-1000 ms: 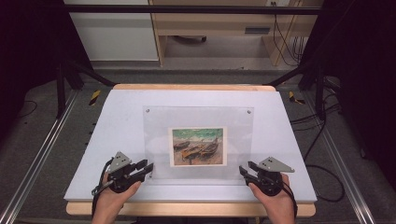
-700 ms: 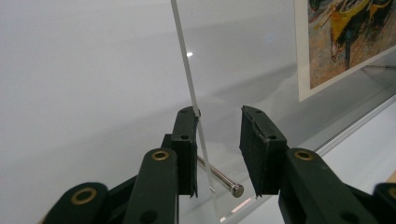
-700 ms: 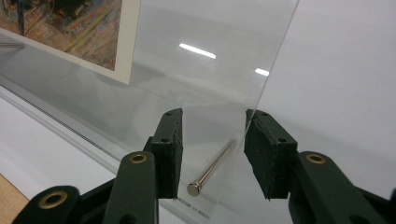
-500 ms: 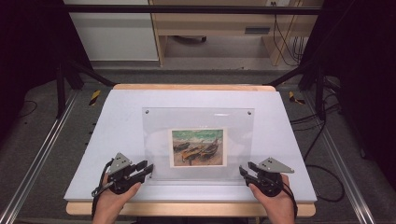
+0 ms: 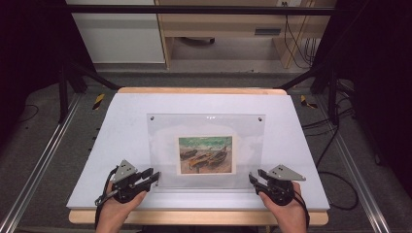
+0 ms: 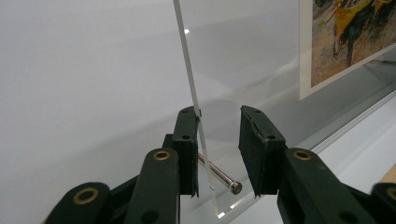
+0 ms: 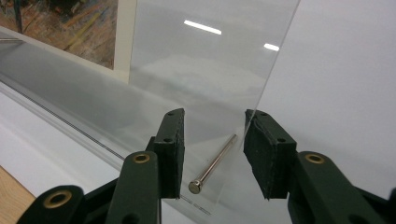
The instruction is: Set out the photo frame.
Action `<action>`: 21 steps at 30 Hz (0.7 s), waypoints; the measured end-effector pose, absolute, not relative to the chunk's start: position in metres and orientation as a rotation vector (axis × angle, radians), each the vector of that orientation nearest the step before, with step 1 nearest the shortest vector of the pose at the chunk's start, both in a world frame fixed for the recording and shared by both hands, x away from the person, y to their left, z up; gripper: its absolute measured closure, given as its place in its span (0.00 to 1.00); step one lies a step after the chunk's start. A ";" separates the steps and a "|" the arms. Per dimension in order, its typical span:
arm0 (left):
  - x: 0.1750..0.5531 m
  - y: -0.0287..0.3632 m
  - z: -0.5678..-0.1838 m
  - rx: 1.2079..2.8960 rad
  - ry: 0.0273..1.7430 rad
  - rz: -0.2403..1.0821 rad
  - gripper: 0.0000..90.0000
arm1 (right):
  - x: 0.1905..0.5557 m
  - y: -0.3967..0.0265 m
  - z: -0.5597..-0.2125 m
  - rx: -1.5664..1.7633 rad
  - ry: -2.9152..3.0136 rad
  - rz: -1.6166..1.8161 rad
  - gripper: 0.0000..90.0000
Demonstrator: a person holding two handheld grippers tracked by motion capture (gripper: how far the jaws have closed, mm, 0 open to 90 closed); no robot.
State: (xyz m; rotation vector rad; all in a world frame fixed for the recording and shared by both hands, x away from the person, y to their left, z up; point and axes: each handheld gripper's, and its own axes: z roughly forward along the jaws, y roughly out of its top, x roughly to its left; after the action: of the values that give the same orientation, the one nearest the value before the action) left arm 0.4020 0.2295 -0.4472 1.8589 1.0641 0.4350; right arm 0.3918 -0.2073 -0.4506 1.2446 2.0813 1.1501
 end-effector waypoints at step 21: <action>0.398 0.229 -0.448 1.892 1.053 0.440 0.75 | 0.389 -0.207 -0.452 1.237 2.091 1.140 0.65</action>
State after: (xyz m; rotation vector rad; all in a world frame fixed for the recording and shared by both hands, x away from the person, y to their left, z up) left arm 0.3979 0.2288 -0.4482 1.8917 1.0525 0.4400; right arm 0.3889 -0.2071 -0.4522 1.2370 2.0911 1.1403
